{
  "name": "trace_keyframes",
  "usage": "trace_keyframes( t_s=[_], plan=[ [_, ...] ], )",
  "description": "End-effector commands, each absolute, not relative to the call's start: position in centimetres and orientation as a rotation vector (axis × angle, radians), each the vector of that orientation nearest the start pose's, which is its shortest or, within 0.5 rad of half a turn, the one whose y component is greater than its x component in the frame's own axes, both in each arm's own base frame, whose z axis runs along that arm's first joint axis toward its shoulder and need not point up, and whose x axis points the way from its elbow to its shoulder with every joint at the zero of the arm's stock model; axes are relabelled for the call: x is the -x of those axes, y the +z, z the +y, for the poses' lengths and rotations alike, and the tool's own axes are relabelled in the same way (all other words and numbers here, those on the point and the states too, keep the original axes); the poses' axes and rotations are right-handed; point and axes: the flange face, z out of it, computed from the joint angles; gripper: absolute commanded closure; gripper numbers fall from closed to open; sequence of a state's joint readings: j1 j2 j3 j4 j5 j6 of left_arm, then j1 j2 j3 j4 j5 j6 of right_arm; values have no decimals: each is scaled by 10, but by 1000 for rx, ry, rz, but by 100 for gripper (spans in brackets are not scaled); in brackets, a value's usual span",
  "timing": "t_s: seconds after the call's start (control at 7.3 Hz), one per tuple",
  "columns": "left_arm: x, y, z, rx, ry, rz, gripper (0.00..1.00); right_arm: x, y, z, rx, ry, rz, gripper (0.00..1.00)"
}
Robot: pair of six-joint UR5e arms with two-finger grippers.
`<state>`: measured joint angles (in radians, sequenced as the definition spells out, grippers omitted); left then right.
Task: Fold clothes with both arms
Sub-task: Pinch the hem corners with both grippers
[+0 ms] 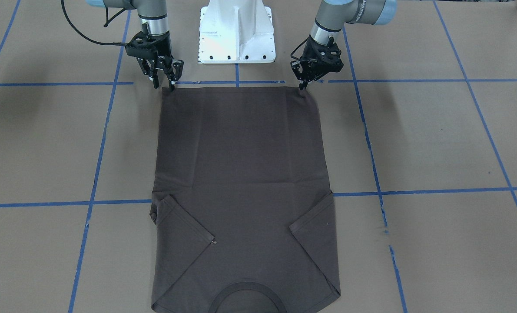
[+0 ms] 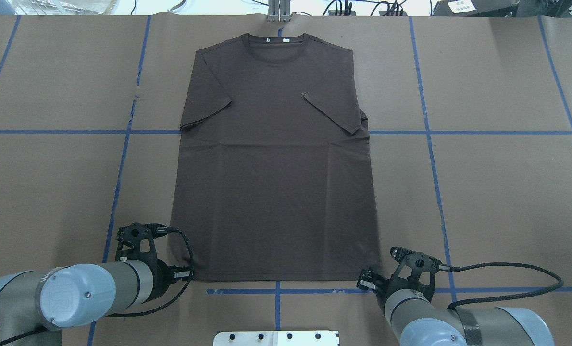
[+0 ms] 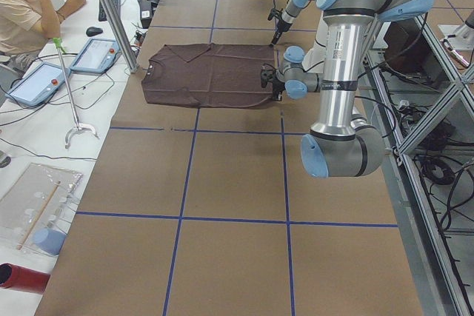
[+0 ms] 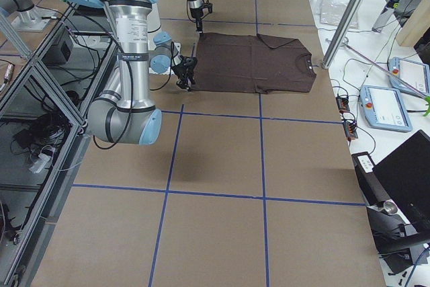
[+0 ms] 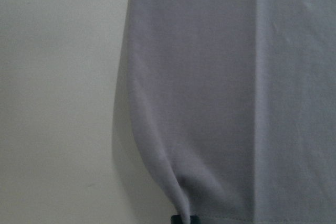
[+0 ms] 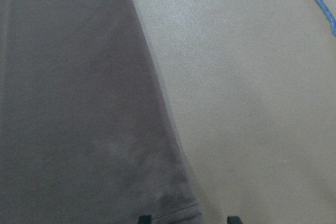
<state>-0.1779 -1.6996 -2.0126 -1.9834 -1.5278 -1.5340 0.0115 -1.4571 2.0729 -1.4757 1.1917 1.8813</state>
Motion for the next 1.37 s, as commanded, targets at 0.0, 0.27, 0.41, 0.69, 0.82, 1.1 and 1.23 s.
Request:
trace_keyframes(
  t_s=[0.0,0.27,0.41,0.69,0.82,1.1,1.23],
  plan=[
    [-490,344,-228,-145,-151,974,100,504,360,-177,-275,458,-763,80],
    [-487,339,-227,-146,-151,986,100,502,364,-180,-298,465,-758,100],
    [-487,338,-227,-146,-151,988,100,501,365,-180,-303,466,-755,100],
    [-481,328,-227,-149,-152,1006,100,496,352,-184,-301,476,-782,100],
    [-461,304,-225,-140,-148,1056,100,469,323,-188,-299,489,-839,100],
    [-397,236,-210,-54,-107,1064,100,378,246,-176,-234,460,-864,100],
    [-341,195,-194,-12,-83,1068,100,331,215,-165,-174,427,-883,100]
  ],
)
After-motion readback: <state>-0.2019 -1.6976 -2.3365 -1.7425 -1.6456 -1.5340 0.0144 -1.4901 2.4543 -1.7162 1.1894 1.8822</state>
